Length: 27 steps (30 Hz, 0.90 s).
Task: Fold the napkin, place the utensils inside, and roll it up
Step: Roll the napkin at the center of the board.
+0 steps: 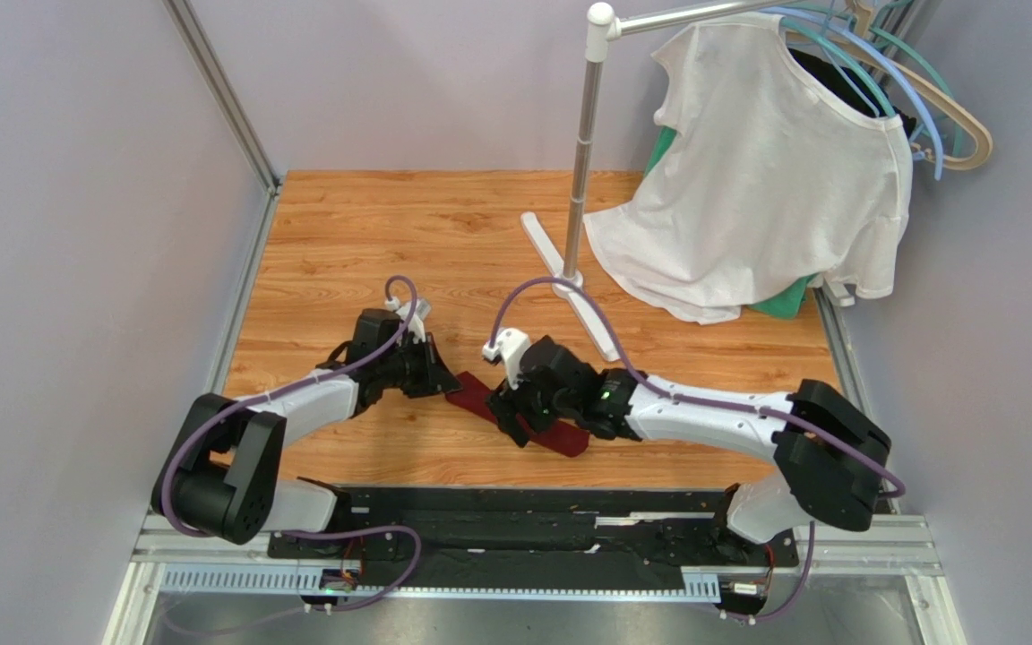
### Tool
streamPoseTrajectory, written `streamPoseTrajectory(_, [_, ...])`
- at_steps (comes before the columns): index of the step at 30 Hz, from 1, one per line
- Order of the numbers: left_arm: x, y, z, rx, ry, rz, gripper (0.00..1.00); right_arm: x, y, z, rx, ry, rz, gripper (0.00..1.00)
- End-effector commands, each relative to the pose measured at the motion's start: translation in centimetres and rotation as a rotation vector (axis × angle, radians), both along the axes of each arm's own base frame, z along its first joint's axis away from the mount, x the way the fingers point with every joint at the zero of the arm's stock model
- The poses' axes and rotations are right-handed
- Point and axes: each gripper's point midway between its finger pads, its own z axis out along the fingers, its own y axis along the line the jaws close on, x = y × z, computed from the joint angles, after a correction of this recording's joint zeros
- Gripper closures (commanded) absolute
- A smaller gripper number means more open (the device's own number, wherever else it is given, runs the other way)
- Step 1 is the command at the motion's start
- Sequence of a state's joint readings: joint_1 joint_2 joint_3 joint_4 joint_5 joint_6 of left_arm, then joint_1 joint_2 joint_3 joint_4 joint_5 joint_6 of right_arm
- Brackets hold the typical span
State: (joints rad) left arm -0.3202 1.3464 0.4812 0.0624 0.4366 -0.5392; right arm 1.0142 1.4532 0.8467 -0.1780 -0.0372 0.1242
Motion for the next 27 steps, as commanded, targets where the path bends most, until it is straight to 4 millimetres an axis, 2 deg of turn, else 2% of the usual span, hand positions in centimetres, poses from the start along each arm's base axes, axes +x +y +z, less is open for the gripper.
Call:
streamPoseTrajectory(1, [0.2, -0.3, 0.3, 0.006, -0.004, -0.028, 1.0, 1.4, 1.7, -0.1, -0.125, -0.233, -0.011, 0.25])
streamPoseTrajectory(2, [0.2, -0.3, 0.3, 0.007, -0.003, -0.027, 1.0, 1.0, 2.4, 0.1, -0.132, -0.265, -0.006, 0.25])
streamPoseTrajectory(5, [0.1, -0.3, 0.4, 0.005, -0.003, -0.029, 1.0, 1.5, 2.5, 0.2, -0.186, -0.373, -0.044, 0.25])
streamPoseTrajectory(10, [0.0, -0.4, 0.3, 0.006, 0.0, -0.032, 1.0, 1.6, 2.4, 0.0, -0.213, -0.429, -0.046, 0.25])
streamPoseTrajectory(18, [0.2, -0.5, 0.3, 0.003, 0.005, -0.037, 1.0, 0.3, 2.0, -2.3, -0.232, -0.416, 0.027, 0.29])
streamPoseTrajectory(19, [0.1, -0.5, 0.3, 0.002, 0.008, -0.037, 1.0, 0.3, 2.6, -2.0, -0.202, -0.42, 0.025, 0.29])
streamPoseTrajectory(27, [0.0, -0.6, 0.2, 0.0, 0.017, -0.041, 1.0, -0.2, 2.5, -3.8, -0.219, -0.399, 0.05, 0.35])
